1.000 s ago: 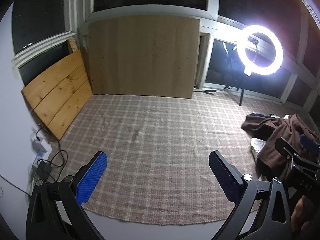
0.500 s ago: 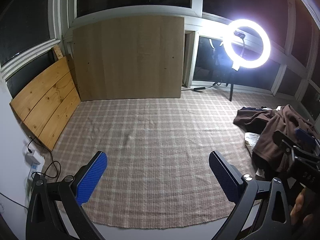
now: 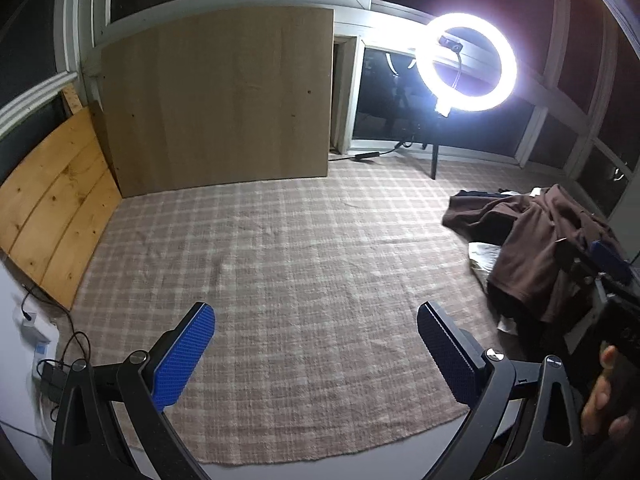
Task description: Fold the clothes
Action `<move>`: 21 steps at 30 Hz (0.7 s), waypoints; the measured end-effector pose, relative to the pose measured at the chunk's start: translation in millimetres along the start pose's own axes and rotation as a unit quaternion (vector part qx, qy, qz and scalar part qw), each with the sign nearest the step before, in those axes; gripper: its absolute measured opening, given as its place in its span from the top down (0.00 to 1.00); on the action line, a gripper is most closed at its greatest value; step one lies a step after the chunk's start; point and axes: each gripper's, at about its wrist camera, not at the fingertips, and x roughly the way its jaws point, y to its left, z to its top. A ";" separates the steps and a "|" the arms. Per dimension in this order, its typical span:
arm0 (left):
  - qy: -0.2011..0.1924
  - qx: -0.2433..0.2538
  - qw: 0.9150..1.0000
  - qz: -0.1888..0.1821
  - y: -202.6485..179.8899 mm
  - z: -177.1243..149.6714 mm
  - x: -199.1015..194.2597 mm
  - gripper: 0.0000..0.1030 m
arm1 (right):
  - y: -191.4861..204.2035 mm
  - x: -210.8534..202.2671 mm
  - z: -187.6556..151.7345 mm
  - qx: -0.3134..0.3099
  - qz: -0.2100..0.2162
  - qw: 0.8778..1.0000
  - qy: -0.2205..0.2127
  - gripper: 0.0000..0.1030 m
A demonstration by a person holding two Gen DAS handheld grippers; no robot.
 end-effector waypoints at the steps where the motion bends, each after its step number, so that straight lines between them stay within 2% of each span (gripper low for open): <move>1: -0.001 0.003 1.000 0.004 -1.9 -0.3 1.3 0.01 | -2.2 -1.2 -0.6 0.005 -0.005 1.000 -0.003 0.00; 3: 0.006 0.008 1.000 -0.004 -3.5 1.2 6.4 0.01 | -8.1 -4.7 -3.6 0.013 -0.019 1.000 -0.011 0.00; 5: 0.023 0.001 0.999 -0.032 -3.7 3.9 14.4 0.03 | -14.9 -7.4 -6.5 0.022 -0.026 0.999 -0.016 0.00; 8: 0.034 -0.025 0.998 -0.055 0.4 5.6 22.8 0.08 | -25.1 -5.6 -9.7 0.040 -0.014 0.999 -0.004 0.00; 11: 0.034 -0.011 0.998 -0.047 -5.1 7.5 28.0 0.08 | -37.7 -3.1 -14.7 0.060 -0.013 0.998 0.013 0.00; 16: 0.037 0.021 0.999 -0.030 -12.2 12.4 35.6 0.07 | -55.8 -13.4 -21.2 0.048 -0.073 0.996 -0.002 0.00; 18: 0.043 0.013 0.998 -0.049 -10.3 14.5 38.2 0.07 | -70.1 -20.1 -20.2 0.046 -0.094 0.994 -0.010 0.00; 20: 0.051 0.005 0.996 -0.069 -9.7 16.8 41.5 0.12 | -90.1 -24.5 -19.2 0.060 -0.101 0.993 -0.007 0.00; 21: 0.053 0.006 0.996 -0.076 -10.2 17.6 41.6 0.18 | -101.9 -25.5 -18.8 0.070 -0.103 0.992 -0.002 0.00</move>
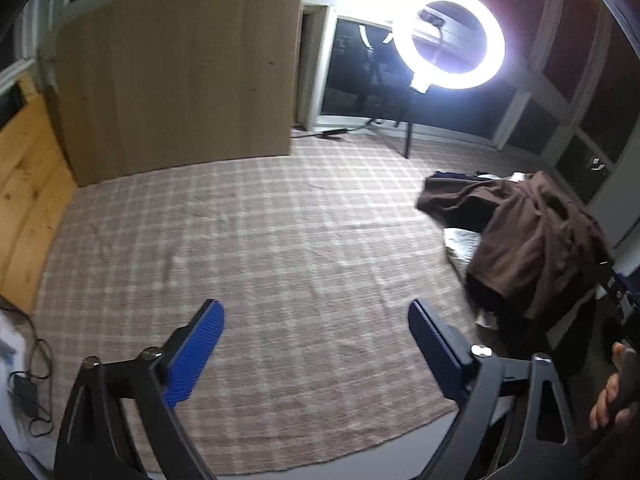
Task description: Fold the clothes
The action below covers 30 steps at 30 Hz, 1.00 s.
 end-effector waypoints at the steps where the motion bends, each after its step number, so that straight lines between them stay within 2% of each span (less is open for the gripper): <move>1: -0.001 0.002 1.000 -0.002 -1.7 1.3 0.4 0.22 | -12.7 2.9 1.9 0.011 -0.004 1.000 0.009 0.00; 4: -0.007 0.017 1.000 -0.004 -12.0 8.1 1.2 0.22 | -49.1 9.9 6.7 0.036 -0.025 0.999 0.029 0.00; 7: -0.009 0.031 0.999 -0.015 -27.3 16.4 4.0 0.22 | -92.9 8.7 11.2 0.063 -0.051 0.996 0.031 0.00; 12: -0.003 0.084 0.995 -0.062 -88.2 32.5 14.4 0.20 | -174.2 -2.4 18.3 0.124 -0.087 0.988 0.013 0.01; 16: 0.003 0.137 0.985 -0.103 -176.0 47.7 34.0 0.20 | -222.1 -3.8 26.0 0.137 -0.110 0.984 0.003 0.03; 18: 0.008 0.158 0.980 -0.123 -223.3 53.7 46.2 0.20 | -240.0 -1.6 30.7 0.133 -0.116 0.984 0.004 0.08; 20: 0.016 0.185 0.971 -0.150 -274.5 56.1 56.4 0.20 | -251.5 1.0 35.3 0.123 -0.119 0.985 0.006 0.08; 24: 0.037 0.235 0.955 -0.178 -368.1 53.1 81.3 0.20 | -276.1 7.6 44.2 0.094 -0.131 0.987 0.009 0.08; 27: 0.050 0.264 0.948 -0.173 -424.2 46.3 105.2 0.19 | -300.7 13.6 48.8 0.100 -0.125 0.987 0.012 0.08; 30: 0.058 0.277 0.946 -0.158 -458.7 41.5 128.8 0.20 | -324.8 23.9 53.4 0.111 -0.118 0.987 0.017 0.08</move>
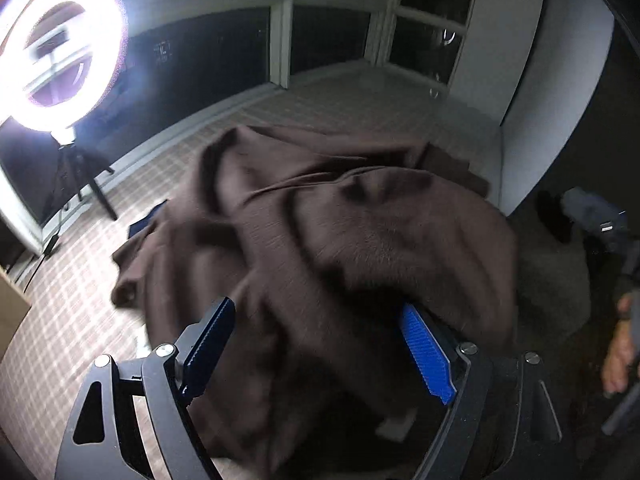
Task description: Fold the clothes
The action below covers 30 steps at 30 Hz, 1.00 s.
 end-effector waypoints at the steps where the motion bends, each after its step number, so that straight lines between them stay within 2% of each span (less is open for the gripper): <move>1: 0.004 0.001 1.000 0.002 -4.5 3.7 9.9 0.24 | -4.7 5.8 2.9 0.000 0.002 1.000 0.003 0.08; 2: 0.002 -0.002 1.000 -0.004 -4.7 5.1 13.8 0.29 | -8.5 12.2 5.9 -0.001 0.004 1.000 0.006 0.08; 4: -0.012 -0.011 1.000 -0.022 -1.4 6.3 14.0 0.59 | -13.5 26.4 11.5 -0.005 0.012 1.000 0.015 0.08; 5: -0.024 -0.018 0.999 -0.034 3.8 5.5 7.7 0.68 | -14.0 31.9 13.3 -0.007 0.017 1.000 0.019 0.08; 6: -0.032 -0.030 0.998 -0.053 13.4 4.0 -0.8 0.83 | -14.7 38.3 15.4 -0.008 0.023 0.999 0.023 0.08; 8: -0.048 -0.053 0.994 -0.088 32.6 0.9 -17.8 0.87 | -14.3 50.0 18.1 -0.006 0.039 0.999 0.035 0.08; 10: -0.055 -0.066 0.992 -0.093 49.7 -5.5 -35.8 0.90 | -14.9 64.1 18.8 0.005 0.068 0.996 0.054 0.08; 14: -0.072 -0.063 0.992 -0.078 62.1 -23.7 -67.0 0.93 | -10.7 81.0 17.7 0.026 0.122 0.989 0.083 0.08; 17: -0.066 -0.053 0.993 -0.077 56.9 -33.1 -68.8 0.93 | 1.5 88.3 16.7 0.027 0.161 0.982 0.096 0.08; 20: -0.060 -0.042 0.995 -0.072 49.7 -38.8 -65.6 0.93 | 16.3 95.1 17.9 0.011 0.181 0.978 0.100 0.08; 21: -0.059 -0.040 0.995 -0.069 47.9 -40.3 -65.6 0.93 | 19.9 97.5 18.6 0.006 0.185 0.977 0.102 0.18; 22: -0.058 -0.044 0.995 -0.069 47.7 -40.8 -66.0 0.92 | 24.1 101.3 19.3 -0.003 0.191 0.976 0.105 0.33; 23: -0.057 -0.047 0.995 -0.070 47.9 -34.2 -57.5 0.91 | 28.3 107.2 20.6 -0.012 0.198 0.973 0.114 0.74; 25: -0.059 -0.056 0.994 -0.073 56.5 -33.6 -62.9 0.86 | 27.8 112.6 25.1 -0.009 0.202 0.972 0.121 0.80; 26: -0.063 -0.058 0.994 -0.069 60.0 -34.4 -66.2 0.86 | 25.5 112.2 29.2 -0.008 0.204 0.972 0.116 0.87; 28: -0.065 -0.063 0.994 -0.062 69.0 -37.3 -71.4 0.78 | 20.6 104.1 41.4 -0.013 0.200 0.975 0.092 0.89; 30: -0.068 -0.071 0.994 -0.048 78.4 -41.3 -77.6 0.77 | 18.2 91.1 58.7 -0.018 0.196 0.978 0.061 0.95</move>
